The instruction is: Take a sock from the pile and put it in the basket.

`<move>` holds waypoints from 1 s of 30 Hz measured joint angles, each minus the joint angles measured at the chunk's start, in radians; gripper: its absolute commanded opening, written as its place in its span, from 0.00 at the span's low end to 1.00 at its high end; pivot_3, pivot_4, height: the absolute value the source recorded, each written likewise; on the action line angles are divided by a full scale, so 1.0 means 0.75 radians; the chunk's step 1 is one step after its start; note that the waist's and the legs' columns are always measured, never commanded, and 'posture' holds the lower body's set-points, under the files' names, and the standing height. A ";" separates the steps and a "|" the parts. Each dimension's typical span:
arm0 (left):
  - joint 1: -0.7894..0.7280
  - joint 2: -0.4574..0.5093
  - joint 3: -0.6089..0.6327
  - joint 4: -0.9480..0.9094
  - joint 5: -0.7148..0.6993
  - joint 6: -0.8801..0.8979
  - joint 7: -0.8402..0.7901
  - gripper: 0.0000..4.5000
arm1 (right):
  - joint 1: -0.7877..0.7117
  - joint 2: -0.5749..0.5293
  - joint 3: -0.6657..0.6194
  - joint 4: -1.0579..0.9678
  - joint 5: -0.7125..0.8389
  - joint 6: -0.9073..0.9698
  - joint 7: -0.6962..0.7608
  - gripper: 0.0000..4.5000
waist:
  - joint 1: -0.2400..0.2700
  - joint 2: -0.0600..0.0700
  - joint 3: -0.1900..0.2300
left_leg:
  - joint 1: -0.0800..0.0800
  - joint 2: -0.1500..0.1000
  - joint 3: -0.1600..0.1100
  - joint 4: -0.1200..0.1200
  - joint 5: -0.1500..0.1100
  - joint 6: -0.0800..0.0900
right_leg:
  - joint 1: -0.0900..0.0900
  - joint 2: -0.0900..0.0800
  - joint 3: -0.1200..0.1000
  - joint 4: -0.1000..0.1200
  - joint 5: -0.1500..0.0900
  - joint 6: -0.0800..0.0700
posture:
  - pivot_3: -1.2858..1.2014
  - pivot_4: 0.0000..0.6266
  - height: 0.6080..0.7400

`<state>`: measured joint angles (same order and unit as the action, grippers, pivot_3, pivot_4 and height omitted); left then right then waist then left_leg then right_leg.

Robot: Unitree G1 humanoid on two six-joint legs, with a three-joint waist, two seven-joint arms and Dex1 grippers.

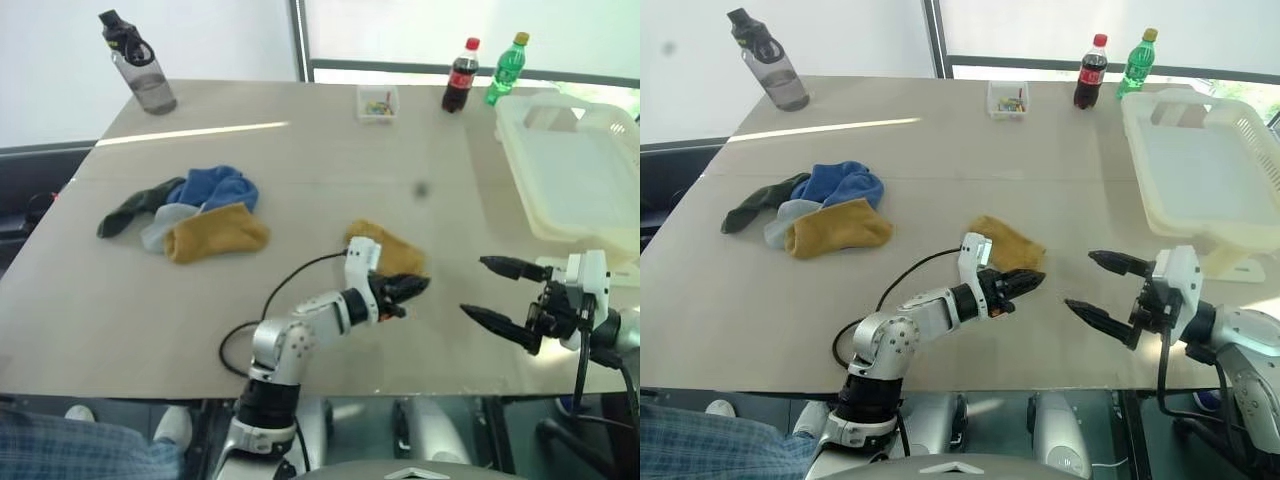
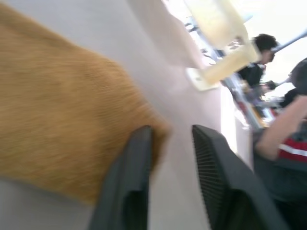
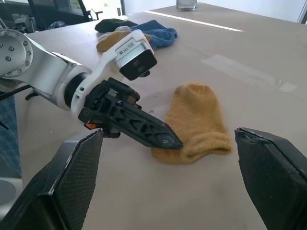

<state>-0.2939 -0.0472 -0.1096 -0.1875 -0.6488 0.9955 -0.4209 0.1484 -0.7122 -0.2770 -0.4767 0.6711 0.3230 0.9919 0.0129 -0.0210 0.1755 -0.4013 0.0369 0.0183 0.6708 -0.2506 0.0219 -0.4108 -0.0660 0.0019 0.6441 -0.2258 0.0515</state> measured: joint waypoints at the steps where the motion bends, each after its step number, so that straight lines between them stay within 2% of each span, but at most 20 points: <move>1: -0.007 0.006 0.017 -0.002 -0.021 0.010 -0.005 0.61 | 0.000 0.000 0.000 -0.004 0.000 0.000 -0.002 1.00 | -0.001 0.000 0.000 | 0.000 0.000 0.000 0.000 0.000 0.000 | 0.000 0.000 0.000 0.000 0.000 0.000 | 0.52 0.24 1.00; 3: -0.022 0.048 0.049 -0.017 -0.072 0.039 -0.036 0.61 | -0.001 0.005 0.005 -0.009 0.000 0.000 -0.009 1.00 | -0.002 0.000 0.000 | 0.000 0.001 0.000 0.000 0.000 0.000 | 0.000 0.001 0.000 0.000 0.000 0.000 | 0.52 0.24 1.00; 5: -0.062 0.145 0.105 -0.044 -0.156 0.070 -0.122 0.61 | -0.007 0.017 0.023 -0.009 -0.005 0.000 -0.026 1.00 | -0.004 0.000 0.000 | 0.001 0.002 -0.001 0.000 0.000 0.000 | 0.000 0.002 0.000 0.000 0.000 -0.001 | 0.52 0.24 1.00; 8: -0.113 0.251 0.140 -0.050 -0.183 0.064 -0.203 0.61 | -0.023 0.030 0.054 -0.008 -0.023 0.000 -0.034 1.00 | -0.002 0.000 0.000 | 0.001 0.002 -0.001 0.000 0.000 0.000 | 0.000 0.003 0.000 0.000 0.000 -0.002 | 0.52 0.24 1.00; 13: -0.250 0.541 0.134 0.103 -0.078 -0.117 -0.440 0.61 | -0.180 0.068 0.209 0.079 -0.211 0.048 -0.203 1.00 | -0.011 0.000 0.000 | 0.002 0.002 0.001 0.000 0.000 0.000 | -0.001 0.004 0.004 0.001 0.002 -0.004 | 0.52 0.24 1.00; 14: -0.250 0.622 0.132 0.116 -0.050 -0.183 -0.526 0.61 | -0.209 0.072 0.258 0.116 -0.260 0.082 -0.245 1.00 | -0.012 0.000 0.000 | 0.002 0.002 0.001 -0.001 0.000 0.000 | -0.001 0.004 0.004 0.001 0.002 -0.004 | 0.52 0.24 1.00; 19: -0.190 0.837 0.092 0.127 0.093 -0.434 -0.768 0.61 | -0.337 0.201 0.398 0.163 -0.307 0.314 -0.424 1.00 | -0.015 0.001 0.000 | 0.000 0.002 0.002 -0.003 0.000 0.000 | -0.003 0.004 0.005 -0.002 0.002 -0.004 | 0.52 0.24 1.00; 25: -0.045 0.982 0.135 0.102 0.140 -0.639 -0.942 0.61 | -0.356 0.254 0.484 0.163 -0.318 0.478 -0.512 1.00 | -0.001 0.001 0.001 | -0.004 0.002 0.003 -0.003 0.000 0.000 | -0.005 0.002 0.005 -0.004 0.002 -0.004 | 0.52 0.24 1.00; 26: -0.027 0.999 0.155 0.101 0.141 -0.671 -0.958 0.61 | -0.364 0.249 0.493 0.161 -0.323 0.488 -0.512 0.88 | 0.000 0.001 0.001 | -0.004 0.002 0.003 -0.003 0.000 0.000 | -0.005 0.002 0.004 -0.004 0.002 -0.004 | 0.52 0.24 1.00; 29: -0.004 1.004 0.199 0.081 0.140 -0.728 -0.970 0.61 | -0.366 0.242 0.507 0.164 -0.353 0.485 -0.505 0.62 | 0.001 0.001 0.001 | -0.002 0.002 0.003 -0.002 0.000 0.000 | -0.005 0.003 0.004 -0.002 0.002 -0.004 | 0.52 0.24 1.00; 30: -0.001 1.004 0.200 0.076 0.140 -0.733 -0.971 0.61 | -0.366 0.240 0.507 0.166 -0.356 0.484 -0.504 0.50 | 0.001 0.001 0.001 | -0.002 0.002 0.003 -0.002 0.000 0.000 | -0.005 0.003 0.004 -0.002 0.002 -0.004 | 0.52 0.24 1.00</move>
<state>-0.2945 0.7055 0.0403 -0.1303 -0.5437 0.4455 -1.1494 -0.1260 -0.5322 0.1033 -0.3522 0.4043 0.6861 0.6138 0.0134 -0.0205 0.1759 -0.4030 0.0385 0.0205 0.6691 -0.2505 0.0218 -0.4145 -0.0640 0.0052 0.6425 -0.2245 0.0485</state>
